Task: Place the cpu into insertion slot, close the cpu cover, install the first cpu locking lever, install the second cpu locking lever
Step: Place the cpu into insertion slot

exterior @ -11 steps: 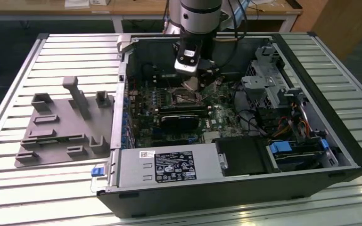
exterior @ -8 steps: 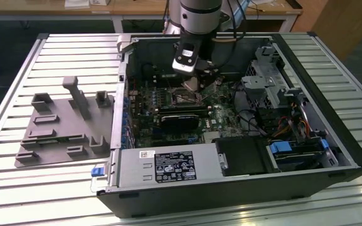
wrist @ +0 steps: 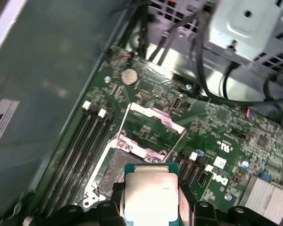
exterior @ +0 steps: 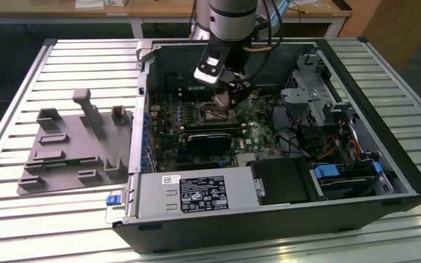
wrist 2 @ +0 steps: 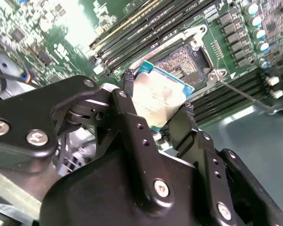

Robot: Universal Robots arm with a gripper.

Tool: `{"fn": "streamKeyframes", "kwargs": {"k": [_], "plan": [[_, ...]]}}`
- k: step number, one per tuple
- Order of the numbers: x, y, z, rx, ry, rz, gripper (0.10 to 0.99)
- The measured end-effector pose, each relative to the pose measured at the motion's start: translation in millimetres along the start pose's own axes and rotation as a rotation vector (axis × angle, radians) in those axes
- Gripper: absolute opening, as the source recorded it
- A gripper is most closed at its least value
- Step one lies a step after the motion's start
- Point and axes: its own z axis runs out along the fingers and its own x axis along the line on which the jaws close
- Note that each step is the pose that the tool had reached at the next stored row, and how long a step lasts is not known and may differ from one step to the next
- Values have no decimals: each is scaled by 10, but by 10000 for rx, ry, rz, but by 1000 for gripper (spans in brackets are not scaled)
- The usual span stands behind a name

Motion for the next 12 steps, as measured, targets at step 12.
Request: {"fn": "streamKeyframes", "kwargs": {"k": [12], "plan": [[-1, -3, 34, -36, -165, 2179, 537]]}}
